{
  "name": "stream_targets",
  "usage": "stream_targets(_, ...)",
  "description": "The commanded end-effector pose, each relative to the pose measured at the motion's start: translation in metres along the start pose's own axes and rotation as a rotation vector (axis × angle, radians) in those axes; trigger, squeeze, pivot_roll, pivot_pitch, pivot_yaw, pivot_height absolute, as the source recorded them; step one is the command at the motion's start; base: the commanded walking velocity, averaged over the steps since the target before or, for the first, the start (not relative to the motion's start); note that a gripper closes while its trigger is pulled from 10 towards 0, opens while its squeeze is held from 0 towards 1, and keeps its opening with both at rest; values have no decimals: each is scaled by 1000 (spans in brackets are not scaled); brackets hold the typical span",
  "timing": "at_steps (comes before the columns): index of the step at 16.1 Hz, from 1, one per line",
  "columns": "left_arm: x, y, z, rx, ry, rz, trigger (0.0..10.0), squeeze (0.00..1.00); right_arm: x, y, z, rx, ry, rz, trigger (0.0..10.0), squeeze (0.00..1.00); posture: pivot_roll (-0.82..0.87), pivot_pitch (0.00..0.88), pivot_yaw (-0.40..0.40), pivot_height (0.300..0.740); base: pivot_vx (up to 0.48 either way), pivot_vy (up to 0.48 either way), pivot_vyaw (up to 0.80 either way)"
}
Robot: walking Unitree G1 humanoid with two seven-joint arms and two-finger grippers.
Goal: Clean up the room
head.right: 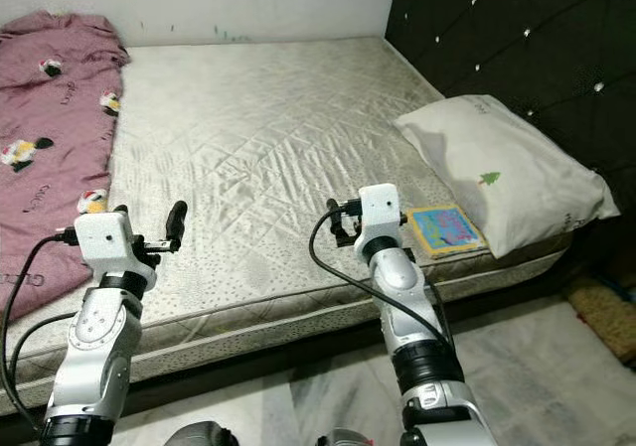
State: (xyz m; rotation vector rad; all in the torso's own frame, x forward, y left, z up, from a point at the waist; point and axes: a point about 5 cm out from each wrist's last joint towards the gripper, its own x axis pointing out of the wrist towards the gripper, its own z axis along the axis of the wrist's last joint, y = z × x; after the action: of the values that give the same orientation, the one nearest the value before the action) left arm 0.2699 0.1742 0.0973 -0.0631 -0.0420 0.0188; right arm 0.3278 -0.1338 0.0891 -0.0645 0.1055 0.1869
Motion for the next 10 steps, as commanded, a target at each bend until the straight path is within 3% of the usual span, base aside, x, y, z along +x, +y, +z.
stream_targets(1, 0, -2, 4, 2, -20, -15, 10000, 0, 2, -3, 4, -9, -9, -3, 10000, 0, 8, 0, -53, 740, 322, 0, 0)
stream_targets(8, 1, -2, 5, -5, -20, -17, 10000, 0, 3, -3, 5, -10, -9, -2, 10000, 0, 3, 0, -50, 740, 360, 0, 0)
stream_targets(10, 2, -1, 4, 1, -9, -14, 10000, 0, 3, -3, 6, -10, -8, -1, 10000, 0, 4, 0, -50, 740, 0, 0, 0)
